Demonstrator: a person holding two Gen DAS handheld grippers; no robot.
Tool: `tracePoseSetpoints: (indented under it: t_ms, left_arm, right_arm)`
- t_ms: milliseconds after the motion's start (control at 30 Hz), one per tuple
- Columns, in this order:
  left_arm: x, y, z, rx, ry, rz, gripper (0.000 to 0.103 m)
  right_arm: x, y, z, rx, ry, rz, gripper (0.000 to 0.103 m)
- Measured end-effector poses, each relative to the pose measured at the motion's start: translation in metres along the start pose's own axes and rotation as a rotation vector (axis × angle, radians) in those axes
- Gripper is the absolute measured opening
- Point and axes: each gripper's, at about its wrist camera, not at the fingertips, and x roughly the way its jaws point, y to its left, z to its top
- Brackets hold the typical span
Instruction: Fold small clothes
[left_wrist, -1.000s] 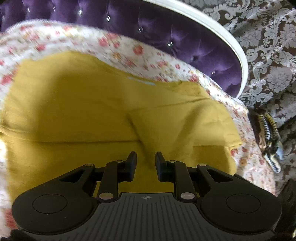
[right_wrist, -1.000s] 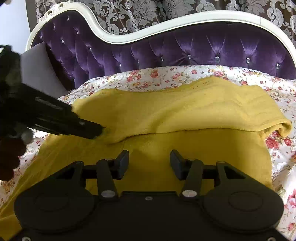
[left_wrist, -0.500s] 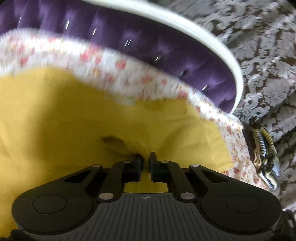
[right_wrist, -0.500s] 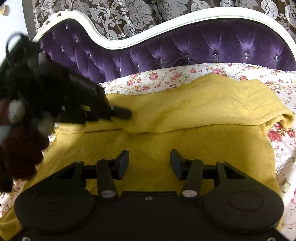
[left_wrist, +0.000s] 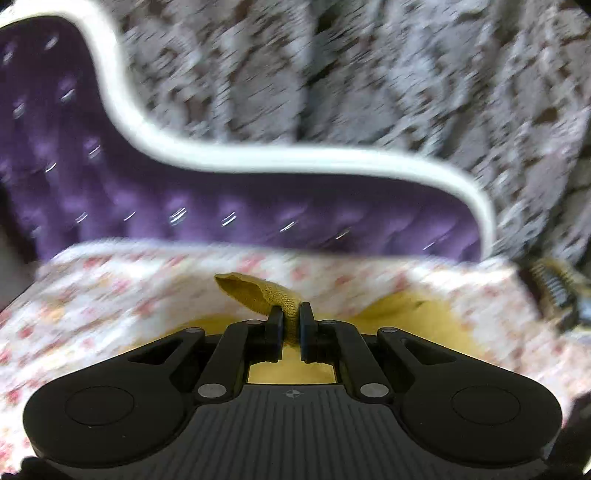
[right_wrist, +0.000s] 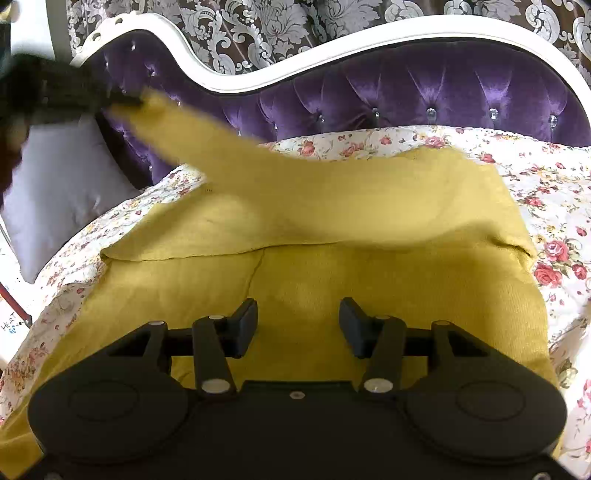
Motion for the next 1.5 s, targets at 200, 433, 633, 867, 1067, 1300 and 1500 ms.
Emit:
tracePoseSetpoints:
  t_ms: [200,433,633,867,1067,1300,1500]
  left_arm:
    - [0.023,0.041,-0.030,-0.094,0.099,0.047,0.008]
    - [0.032,0.049,-0.060,-0.018,0.161,0.071,0.008]
    - [0.039,0.049,-0.084,0.027,0.187,0.066,0.010]
    - [0.053,0.072,-0.069,-0.178,0.197,-0.043,0.022]
    - [0.048,0.074,-0.057,-0.209,0.079,0.029,0.005]
    - [0.057,0.073,-0.074,-0.073,0.130,0.146,0.006]
    - [0.057,0.066,-0.077,-0.047,0.110,0.167,0.009]
  right_arm:
    - [0.000,0.004,0.009,-0.014,0.004,-0.008,0.057]
    - [-0.003,0.007,0.014,-0.041,0.024,-0.006,0.057]
    - [-0.009,0.009,0.018,-0.062,0.031,-0.004,0.057]
    - [-0.010,0.011,0.026,-0.061,0.016,0.003,0.057]
    - [-0.008,0.013,0.027,-0.067,0.018,0.001,0.057]
    - [-0.005,-0.007,0.038,-0.013,-0.014,-0.054,0.057]
    - [0.021,-0.019,0.070,-0.010,-0.046,-0.065,0.057]
